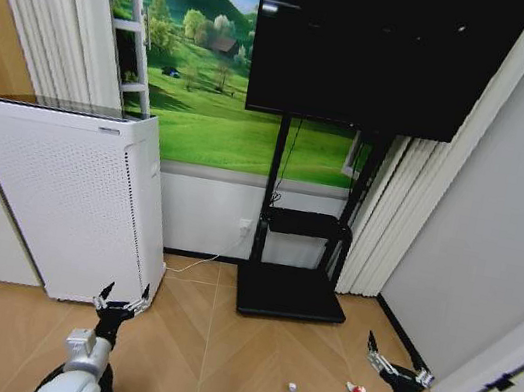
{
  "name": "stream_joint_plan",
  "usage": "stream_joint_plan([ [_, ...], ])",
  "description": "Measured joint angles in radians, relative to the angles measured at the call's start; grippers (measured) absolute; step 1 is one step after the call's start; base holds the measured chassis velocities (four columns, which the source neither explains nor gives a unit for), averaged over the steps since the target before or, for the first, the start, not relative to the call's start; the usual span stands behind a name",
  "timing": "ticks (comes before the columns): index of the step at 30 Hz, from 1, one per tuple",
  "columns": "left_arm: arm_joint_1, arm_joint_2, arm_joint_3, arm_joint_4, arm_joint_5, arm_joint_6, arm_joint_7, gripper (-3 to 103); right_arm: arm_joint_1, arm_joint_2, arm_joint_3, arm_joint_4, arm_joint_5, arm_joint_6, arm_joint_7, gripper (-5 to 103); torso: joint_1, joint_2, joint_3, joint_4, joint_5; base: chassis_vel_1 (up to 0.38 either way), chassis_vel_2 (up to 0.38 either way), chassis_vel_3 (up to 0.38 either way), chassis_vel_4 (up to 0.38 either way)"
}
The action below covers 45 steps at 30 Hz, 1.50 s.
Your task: Pick up the trash bin and place the garbage on the floor into it.
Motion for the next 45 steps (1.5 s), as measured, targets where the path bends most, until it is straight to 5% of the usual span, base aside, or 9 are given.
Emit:
stream_joint_plan([
  [11, -0.002, 0.002, 0.001, -0.002, -0.009, 0.056, -0.033, 100, 0.016, 0.0, -0.016, -0.018, -0.015, 0.017, 0.027, 100, 0.001, 0.0, 0.0, 0.0002, 0.0, -0.057, 0.072, 0.069, -0.056],
  [24, -0.008, 0.003, 0.0, 0.007, -0.011, 0.045, -0.033, 100, 0.024, 0.002, -0.023, -0.037, -0.023, 0.025, 0.015, 100, -0.001, -0.004, -0.002, -0.0001, 0.0, 0.0, 0.0, 0.0, 0.0],
  [45, -0.01, 0.009, -0.007, 0.009, -0.021, 0.036, -0.024, 100, 0.024, 0.007, -0.035, -0.046, -0.039, 0.025, 0.013, 100, -0.041, -0.103, -0.061, 0.0, 0.0, 0.0, 0.0, 0.0, 0.0],
])
